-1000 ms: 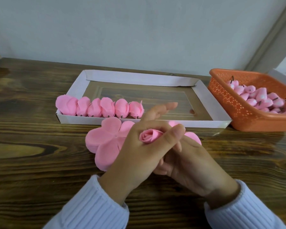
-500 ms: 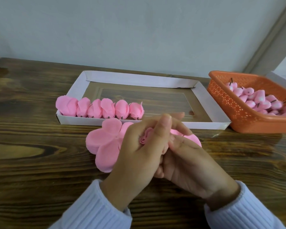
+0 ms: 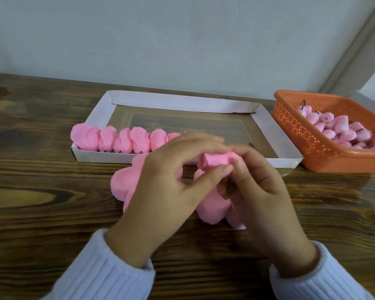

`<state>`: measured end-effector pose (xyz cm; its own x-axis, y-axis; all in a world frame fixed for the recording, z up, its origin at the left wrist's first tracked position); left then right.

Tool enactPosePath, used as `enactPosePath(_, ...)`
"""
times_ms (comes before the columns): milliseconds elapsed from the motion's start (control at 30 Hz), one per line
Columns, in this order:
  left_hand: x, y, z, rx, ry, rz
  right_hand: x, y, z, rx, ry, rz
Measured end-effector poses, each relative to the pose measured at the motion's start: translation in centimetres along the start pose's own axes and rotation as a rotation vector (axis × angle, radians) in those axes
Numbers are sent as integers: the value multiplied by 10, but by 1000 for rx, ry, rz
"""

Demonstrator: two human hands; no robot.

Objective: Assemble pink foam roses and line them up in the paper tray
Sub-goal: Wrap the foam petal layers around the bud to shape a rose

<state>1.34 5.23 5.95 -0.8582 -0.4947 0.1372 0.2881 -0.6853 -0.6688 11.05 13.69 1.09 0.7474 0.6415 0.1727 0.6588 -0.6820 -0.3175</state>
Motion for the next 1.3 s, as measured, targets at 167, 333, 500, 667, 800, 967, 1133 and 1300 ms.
enactPosePath(167,-3,-1,1,-66,-200,-107,6,-3,2,-20,-14,36)
enactPosePath(333,-6,2,-2,-39,-188,-118,6,-2,0,-1,41,14)
enactPosePath(500,0,2,-5,-23,-90,18,2,-2,-2,-13,-44,-19)
enactPosePath(667,0,3,-7,6,-41,37,5,-3,2,-60,-121,-15)
enactPosePath(800,-2,3,0,-85,-194,2,4,-3,6,-115,-172,-28)
enactPosePath(967,-9,7,8,-208,-375,-50,4,-2,11,-191,-221,-6)
enactPosePath(1133,-15,9,11,-286,-442,-120,5,-2,6,-182,-139,-18)
enactPosePath(1300,-15,11,13,-315,-410,-103,5,-2,7,-204,-76,-47)
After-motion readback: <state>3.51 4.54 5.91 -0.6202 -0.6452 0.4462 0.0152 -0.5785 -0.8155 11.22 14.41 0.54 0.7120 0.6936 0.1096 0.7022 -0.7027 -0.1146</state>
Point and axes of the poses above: each hand's wrist, its own y-axis away from the middle knuckle, its own x-axis out of the back of the hand, z = x × y, the point moved 8 cm from there along -y, towards the middle knuckle, and after that the axes turned 10 degrees about y, right-handed, at the moved point
